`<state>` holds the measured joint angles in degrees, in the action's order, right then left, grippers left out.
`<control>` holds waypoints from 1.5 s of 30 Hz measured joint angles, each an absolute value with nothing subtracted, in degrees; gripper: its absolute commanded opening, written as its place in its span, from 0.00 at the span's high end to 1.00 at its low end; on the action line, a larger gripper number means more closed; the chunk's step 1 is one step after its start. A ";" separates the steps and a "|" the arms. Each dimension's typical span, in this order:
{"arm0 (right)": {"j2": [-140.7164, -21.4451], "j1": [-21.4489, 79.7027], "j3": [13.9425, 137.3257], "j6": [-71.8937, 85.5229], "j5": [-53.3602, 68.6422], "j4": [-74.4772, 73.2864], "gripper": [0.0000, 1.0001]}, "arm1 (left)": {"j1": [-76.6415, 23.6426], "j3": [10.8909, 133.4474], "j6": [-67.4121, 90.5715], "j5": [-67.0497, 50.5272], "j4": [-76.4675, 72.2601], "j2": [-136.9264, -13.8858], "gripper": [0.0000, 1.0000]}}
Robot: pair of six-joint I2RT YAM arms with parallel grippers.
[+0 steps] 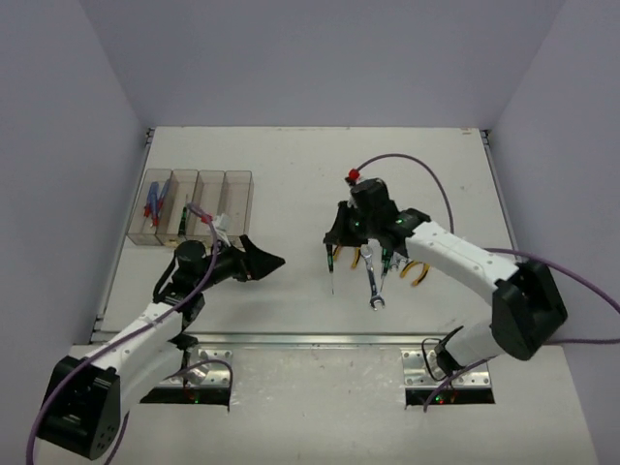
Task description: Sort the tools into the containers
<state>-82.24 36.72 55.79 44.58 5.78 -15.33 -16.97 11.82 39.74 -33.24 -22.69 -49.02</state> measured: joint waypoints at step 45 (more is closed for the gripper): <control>-47.53 20.22 45.51 34.04 -2.64 -21.29 0.01 | -15.75 70.22 1.19 30.38 13.64 -88.46 1.00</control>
<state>-47.53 20.22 45.51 34.04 -2.64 -21.29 -15.75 70.22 1.19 30.38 13.64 -88.46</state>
